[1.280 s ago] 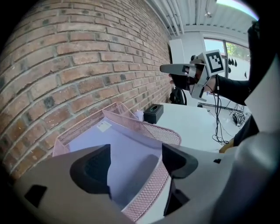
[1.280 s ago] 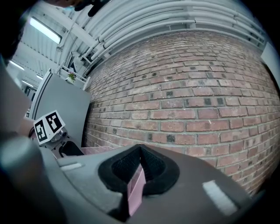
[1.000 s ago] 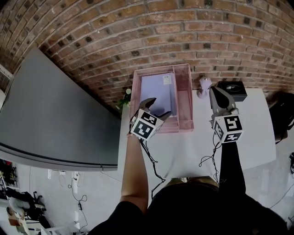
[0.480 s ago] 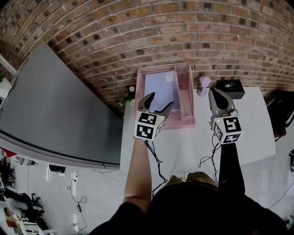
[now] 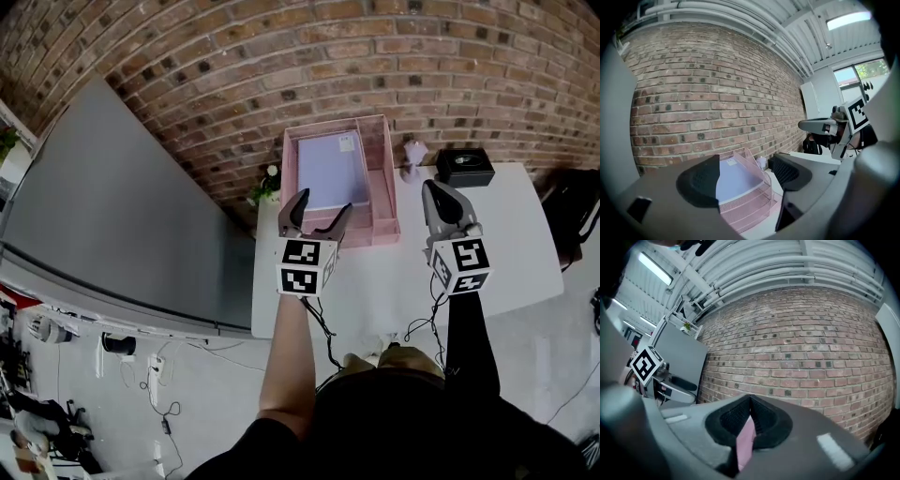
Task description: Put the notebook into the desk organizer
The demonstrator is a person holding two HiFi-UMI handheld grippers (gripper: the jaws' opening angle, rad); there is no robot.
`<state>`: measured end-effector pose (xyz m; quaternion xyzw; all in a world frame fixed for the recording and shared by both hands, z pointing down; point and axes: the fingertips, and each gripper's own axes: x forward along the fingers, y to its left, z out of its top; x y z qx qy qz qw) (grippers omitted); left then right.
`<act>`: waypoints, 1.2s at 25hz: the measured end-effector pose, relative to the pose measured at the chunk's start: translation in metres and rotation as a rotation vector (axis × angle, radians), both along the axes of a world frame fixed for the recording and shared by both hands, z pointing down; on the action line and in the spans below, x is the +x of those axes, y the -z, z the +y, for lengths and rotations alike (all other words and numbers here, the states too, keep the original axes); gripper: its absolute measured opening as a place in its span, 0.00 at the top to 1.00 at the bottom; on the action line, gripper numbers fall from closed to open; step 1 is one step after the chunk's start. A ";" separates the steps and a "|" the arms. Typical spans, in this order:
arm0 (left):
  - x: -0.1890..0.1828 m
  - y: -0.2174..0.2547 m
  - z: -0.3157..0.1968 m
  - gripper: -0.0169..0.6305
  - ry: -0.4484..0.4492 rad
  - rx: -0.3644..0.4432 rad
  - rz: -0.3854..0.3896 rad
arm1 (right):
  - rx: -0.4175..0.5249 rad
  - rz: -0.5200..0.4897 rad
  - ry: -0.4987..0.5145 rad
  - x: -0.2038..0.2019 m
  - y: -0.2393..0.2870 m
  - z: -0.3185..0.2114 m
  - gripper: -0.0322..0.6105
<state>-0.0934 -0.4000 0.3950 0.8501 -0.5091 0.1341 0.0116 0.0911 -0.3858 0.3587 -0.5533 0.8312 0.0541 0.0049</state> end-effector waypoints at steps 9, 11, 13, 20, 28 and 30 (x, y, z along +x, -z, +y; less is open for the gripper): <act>-0.004 0.022 0.046 0.42 0.001 0.095 0.015 | -0.007 0.002 -0.023 -0.005 -0.010 0.038 0.95; -0.003 0.026 0.052 0.42 -0.002 0.115 0.014 | -0.008 0.002 -0.030 -0.004 -0.011 0.044 0.95; 0.001 0.030 0.056 0.42 -0.010 0.130 0.012 | -0.010 0.006 -0.037 -0.001 -0.013 0.049 0.95; 0.016 0.037 0.067 0.54 -0.015 0.173 0.018 | 0.006 0.012 -0.042 0.008 -0.011 0.061 0.95; 0.011 0.045 0.077 0.89 0.075 0.224 0.046 | 0.020 0.012 -0.028 0.010 -0.009 0.068 0.95; 0.006 0.045 0.079 0.96 0.101 0.216 0.051 | 0.021 0.012 -0.024 0.010 -0.009 0.069 0.95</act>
